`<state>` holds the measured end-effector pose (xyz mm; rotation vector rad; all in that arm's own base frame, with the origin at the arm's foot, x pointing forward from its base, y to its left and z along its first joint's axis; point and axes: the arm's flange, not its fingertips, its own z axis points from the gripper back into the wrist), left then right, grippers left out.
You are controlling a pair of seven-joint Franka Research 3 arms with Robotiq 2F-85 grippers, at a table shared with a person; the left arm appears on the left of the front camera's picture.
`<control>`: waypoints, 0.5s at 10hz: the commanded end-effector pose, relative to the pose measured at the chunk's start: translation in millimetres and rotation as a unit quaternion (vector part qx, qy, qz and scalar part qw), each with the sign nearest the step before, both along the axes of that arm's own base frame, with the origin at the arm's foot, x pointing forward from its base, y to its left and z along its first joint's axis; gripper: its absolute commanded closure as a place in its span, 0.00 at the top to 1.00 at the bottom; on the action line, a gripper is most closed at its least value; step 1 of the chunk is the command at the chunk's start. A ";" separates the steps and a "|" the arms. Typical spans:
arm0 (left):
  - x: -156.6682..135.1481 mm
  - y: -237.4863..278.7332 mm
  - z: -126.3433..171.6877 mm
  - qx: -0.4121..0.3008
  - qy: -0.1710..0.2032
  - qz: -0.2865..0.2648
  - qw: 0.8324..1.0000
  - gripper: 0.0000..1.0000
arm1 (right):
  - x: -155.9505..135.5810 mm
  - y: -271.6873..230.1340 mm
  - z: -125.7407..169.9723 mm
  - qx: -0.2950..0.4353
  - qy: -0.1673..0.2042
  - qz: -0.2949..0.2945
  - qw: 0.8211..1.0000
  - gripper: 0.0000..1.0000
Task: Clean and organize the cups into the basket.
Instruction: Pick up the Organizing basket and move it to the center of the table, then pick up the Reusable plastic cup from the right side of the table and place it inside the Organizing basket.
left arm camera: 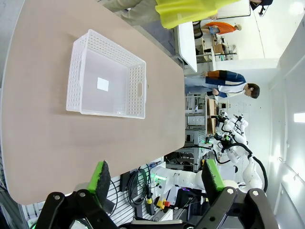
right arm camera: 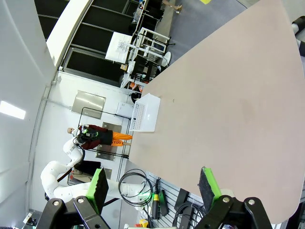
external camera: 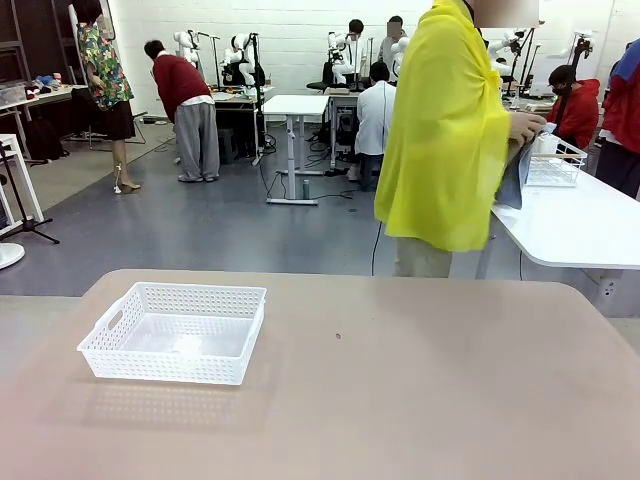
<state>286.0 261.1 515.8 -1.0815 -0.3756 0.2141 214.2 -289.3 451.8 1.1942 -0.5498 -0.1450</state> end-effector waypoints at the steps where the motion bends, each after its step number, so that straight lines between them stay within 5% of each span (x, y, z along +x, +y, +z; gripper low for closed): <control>1: -0.1 0.3 0.5 -0.003 -0.003 -0.002 1.000 1.00 | -1.4 -0.5 1.9 0.004 0.001 0.002 1.000 1.00; 5: -0.1 0.3 0.5 -0.003 -0.003 -0.002 1.000 1.00 | -1.4 -0.5 1.9 0.004 0.001 0.002 1.000 1.00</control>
